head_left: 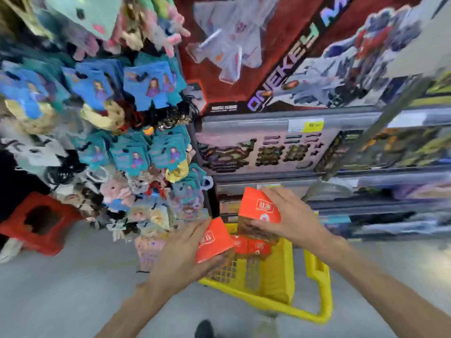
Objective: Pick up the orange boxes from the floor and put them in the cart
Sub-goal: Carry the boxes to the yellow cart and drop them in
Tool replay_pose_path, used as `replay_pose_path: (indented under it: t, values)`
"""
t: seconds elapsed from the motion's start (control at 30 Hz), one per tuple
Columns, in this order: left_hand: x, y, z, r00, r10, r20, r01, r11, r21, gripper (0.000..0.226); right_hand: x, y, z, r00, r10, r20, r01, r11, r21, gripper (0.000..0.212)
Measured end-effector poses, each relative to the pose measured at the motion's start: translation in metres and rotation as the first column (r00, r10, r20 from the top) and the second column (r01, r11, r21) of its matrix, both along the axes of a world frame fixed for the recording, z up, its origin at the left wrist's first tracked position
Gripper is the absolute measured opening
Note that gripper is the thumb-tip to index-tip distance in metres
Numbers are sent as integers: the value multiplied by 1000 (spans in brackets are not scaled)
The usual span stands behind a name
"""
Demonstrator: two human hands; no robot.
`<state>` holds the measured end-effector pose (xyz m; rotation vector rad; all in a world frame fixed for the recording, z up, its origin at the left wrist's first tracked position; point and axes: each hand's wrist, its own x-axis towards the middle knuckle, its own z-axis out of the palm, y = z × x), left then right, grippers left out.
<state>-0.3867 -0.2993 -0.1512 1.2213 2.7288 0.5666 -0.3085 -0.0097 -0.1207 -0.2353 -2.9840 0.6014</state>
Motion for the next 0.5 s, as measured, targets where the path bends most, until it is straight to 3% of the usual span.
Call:
replay_pose_path:
  t: [0.27,0.5]
  values:
    - [-45,49,-142,971,-184,150,188,982,-10,88,25,5,-90,951,-310,-3,308,945,-107,102]
    - [-65,103,-284,940,-304,152,316,946,-66,90,38,19,-184,905,-425,-10,420,898,-133,91]
